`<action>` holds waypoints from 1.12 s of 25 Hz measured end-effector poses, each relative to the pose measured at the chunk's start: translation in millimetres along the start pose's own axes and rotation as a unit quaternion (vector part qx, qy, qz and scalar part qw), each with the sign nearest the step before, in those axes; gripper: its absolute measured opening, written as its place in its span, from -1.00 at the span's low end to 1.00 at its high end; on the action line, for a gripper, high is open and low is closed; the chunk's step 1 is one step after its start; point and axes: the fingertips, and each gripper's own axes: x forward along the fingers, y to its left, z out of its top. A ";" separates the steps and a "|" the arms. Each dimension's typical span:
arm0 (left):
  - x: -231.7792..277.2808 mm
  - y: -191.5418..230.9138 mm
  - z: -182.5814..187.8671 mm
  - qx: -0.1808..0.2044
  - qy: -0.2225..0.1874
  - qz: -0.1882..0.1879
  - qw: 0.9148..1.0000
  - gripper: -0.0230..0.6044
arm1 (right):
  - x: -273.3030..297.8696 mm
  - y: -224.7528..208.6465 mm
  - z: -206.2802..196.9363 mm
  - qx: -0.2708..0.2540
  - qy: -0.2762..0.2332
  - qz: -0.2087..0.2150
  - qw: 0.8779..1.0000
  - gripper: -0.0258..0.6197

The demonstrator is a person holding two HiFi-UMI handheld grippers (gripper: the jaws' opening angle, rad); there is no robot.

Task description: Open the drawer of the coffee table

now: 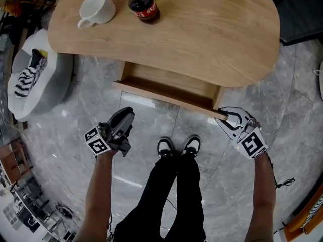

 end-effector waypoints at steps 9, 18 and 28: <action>5.0 -23.8 7.9 0.030 -0.015 0.044 0.998 -0.63 | -6.3 -10.8 -15.8 0.124 -0.023 -0.134 0.983 -0.53; 10.0 -88.0 22.8 0.070 0.024 0.047 0.996 -0.63 | -60.7 33.0 -1.6 0.184 0.012 -0.199 0.962 -0.48; -12.8 -102.9 12.2 0.055 0.027 0.047 0.997 -0.63 | 17.4 7.7 74.6 -0.037 0.063 -0.104 0.992 -0.45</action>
